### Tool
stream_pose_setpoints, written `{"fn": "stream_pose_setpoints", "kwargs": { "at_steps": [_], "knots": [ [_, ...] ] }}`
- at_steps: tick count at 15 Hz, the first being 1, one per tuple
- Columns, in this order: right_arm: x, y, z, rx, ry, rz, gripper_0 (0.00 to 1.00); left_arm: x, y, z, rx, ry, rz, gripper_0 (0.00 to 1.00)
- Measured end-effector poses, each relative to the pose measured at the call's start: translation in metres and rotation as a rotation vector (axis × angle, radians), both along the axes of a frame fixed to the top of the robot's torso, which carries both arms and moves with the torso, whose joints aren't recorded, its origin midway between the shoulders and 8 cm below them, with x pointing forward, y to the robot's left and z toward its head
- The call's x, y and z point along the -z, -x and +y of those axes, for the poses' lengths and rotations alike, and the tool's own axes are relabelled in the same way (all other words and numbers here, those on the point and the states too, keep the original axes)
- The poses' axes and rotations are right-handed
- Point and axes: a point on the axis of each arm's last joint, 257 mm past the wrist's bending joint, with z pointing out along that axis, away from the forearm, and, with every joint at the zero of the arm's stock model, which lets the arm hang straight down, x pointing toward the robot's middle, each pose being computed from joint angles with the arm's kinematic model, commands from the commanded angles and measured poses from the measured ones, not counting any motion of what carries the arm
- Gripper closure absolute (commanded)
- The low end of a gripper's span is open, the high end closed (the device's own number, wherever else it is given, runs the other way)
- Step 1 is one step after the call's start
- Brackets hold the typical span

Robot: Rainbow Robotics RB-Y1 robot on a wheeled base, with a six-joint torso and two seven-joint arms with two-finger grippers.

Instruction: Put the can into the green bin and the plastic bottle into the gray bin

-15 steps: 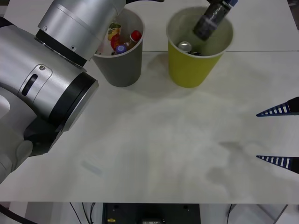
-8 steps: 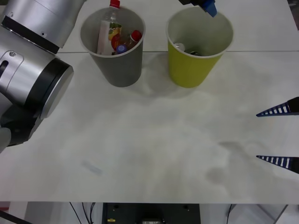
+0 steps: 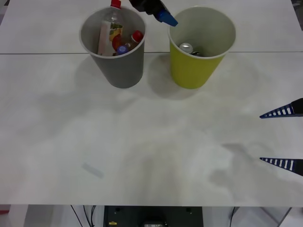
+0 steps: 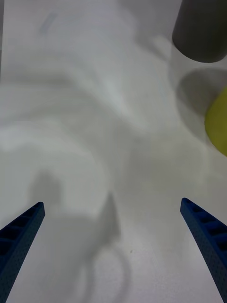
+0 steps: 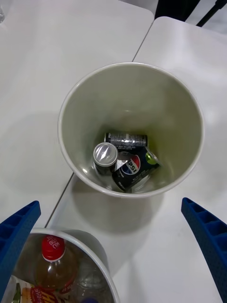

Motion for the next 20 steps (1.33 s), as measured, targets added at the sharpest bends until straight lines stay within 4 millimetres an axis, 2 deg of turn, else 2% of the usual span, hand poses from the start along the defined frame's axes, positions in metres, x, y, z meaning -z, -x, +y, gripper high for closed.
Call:
{"fn": "stream_pose_setpoints", "kwargs": {
  "at_steps": [3, 10, 16, 20],
  "knots": [
    [0.000, 0.000, 0.000, 0.000, 0.000, 0.000, 0.00, 0.028, 0.021, 0.040, 0.019, 0.003, -0.033, 0.00],
    [0.000, 0.000, 0.000, 0.000, 0.000, 0.000, 0.00, 0.052, 0.078, 0.133, 0.007, 0.012, -0.103, 0.00],
    [0.000, 0.000, 0.000, 0.000, 0.000, 0.000, 0.00, 0.084, 0.121, 0.193, 0.095, -0.076, -0.111, 0.00],
    [0.000, 0.000, 0.000, 0.000, 0.000, 0.000, 0.00, 0.108, 0.140, 0.223, 0.161, -0.104, -0.127, 0.00]
  ]
}}
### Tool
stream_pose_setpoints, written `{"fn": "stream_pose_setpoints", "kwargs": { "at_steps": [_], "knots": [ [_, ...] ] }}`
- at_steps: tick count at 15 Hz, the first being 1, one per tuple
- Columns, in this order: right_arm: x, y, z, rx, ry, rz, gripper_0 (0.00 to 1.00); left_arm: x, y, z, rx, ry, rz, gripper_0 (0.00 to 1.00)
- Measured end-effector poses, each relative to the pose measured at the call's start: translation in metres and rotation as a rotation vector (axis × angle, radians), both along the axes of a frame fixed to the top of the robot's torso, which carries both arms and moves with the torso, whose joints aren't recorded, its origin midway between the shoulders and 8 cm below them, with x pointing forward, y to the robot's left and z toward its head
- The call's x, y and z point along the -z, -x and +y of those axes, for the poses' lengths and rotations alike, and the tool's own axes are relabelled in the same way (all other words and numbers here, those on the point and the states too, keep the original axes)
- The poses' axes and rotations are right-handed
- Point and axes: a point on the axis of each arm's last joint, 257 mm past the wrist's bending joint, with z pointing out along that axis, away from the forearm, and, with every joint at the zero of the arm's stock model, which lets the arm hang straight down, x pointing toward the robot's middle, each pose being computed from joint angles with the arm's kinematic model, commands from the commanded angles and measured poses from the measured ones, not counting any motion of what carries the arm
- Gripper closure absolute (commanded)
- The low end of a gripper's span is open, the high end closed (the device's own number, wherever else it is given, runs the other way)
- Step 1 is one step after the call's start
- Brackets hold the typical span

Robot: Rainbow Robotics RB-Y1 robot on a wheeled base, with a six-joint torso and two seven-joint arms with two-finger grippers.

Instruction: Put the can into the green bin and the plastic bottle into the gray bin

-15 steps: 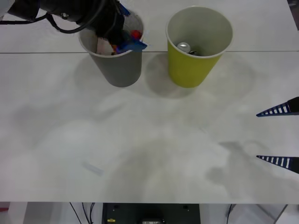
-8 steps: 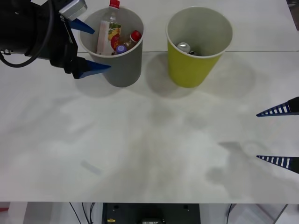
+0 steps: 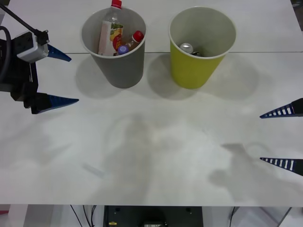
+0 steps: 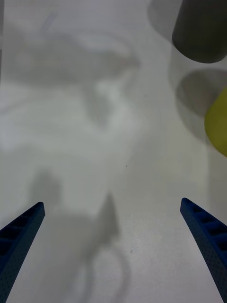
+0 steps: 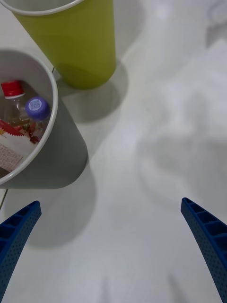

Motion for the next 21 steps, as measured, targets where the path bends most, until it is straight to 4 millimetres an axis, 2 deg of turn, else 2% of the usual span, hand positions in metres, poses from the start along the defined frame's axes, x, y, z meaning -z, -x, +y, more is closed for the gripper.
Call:
{"fn": "stream_pose_setpoints", "kwargs": {
  "at_steps": [3, 9, 21],
  "knots": [
    [0.000, 0.000, 0.000, 0.000, 0.000, 0.000, 0.00, 0.023, 0.019, 0.021, 0.040, -0.039, -0.016, 0.00],
    [0.000, 0.000, 0.000, 0.000, 0.000, 0.000, 0.00, 0.052, 0.054, 0.045, 0.123, -0.105, -0.023, 0.00],
    [0.000, 0.000, 0.000, 0.000, 0.000, 0.000, 0.00, 0.059, 0.077, 0.032, 0.177, -0.075, 0.003, 0.00]
  ]
}}
